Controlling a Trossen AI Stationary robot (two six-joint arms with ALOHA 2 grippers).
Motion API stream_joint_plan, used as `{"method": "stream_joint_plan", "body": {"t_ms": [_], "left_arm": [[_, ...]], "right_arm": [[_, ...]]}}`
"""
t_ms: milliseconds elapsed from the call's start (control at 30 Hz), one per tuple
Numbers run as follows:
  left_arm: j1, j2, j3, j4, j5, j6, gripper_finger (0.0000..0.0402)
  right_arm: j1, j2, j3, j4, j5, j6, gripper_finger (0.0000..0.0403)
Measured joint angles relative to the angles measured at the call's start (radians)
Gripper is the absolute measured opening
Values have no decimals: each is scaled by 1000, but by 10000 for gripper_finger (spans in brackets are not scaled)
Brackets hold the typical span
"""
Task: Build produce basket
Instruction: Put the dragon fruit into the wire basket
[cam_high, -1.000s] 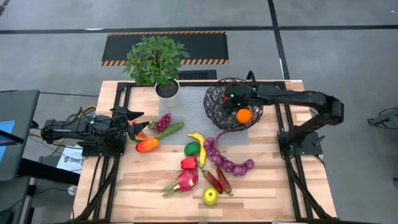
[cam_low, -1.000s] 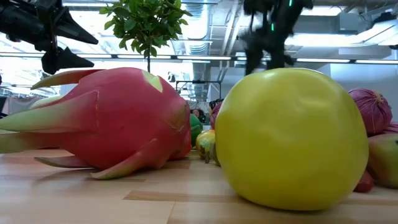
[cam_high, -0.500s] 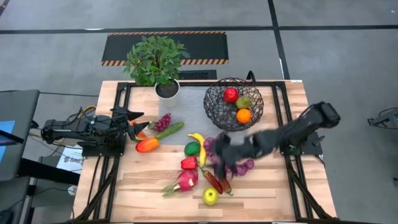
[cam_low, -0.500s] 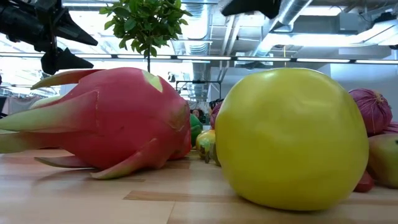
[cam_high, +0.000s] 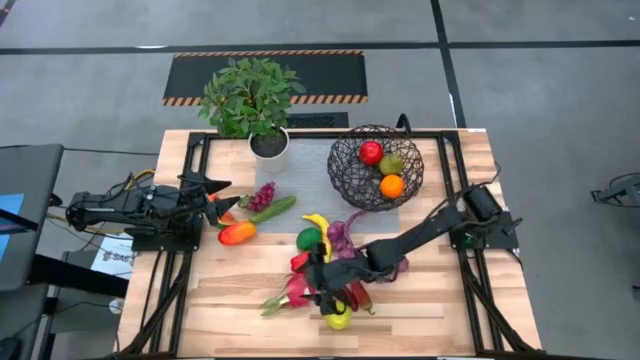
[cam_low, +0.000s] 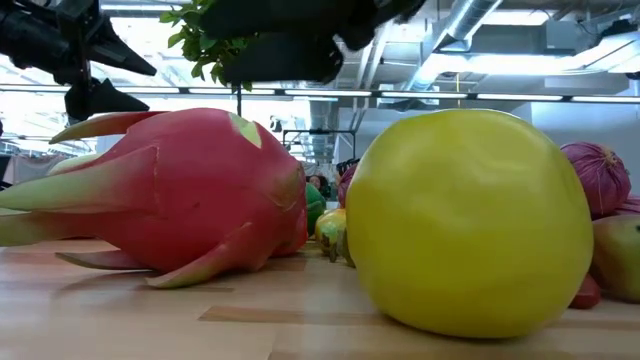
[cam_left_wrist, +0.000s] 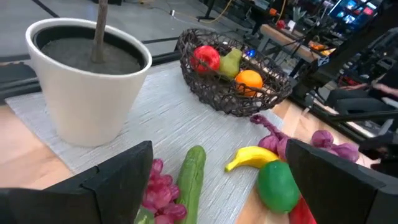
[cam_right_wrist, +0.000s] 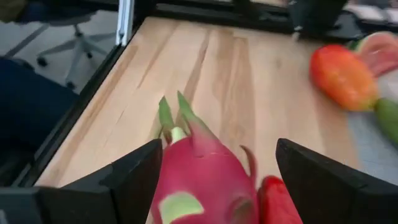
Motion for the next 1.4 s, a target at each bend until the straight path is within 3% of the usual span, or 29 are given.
{"method": "stream_joint_plan", "body": {"t_ms": [300, 467, 567, 767, 1100, 1267, 1400], "left_arm": [[0, 0, 0, -55, -1, -38, 355], [0, 0, 0, -81, -1, -54, 355], [0, 0, 0, -88, -1, -56, 355], [0, 0, 0, -89, -3, -70, 355], [0, 0, 0, -91, -7, -67, 355], [0, 0, 0, -91, -17, -68, 355], [0, 0, 0, -91, -14, -72, 355]], "right_arm": [[-40, 147, 154, -165, -153, -68, 335], [-47, 204, 223, -324, -158, -70, 335], [-52, 219, 239, -332, -161, -64, 328], [-65, 222, 244, -346, -147, -13, 276], [-71, 202, 239, -342, -143, 1, 137], [-78, 166, 234, -324, -128, -24, 112], [-82, 99, 231, -281, -53, -76, 109]]}}
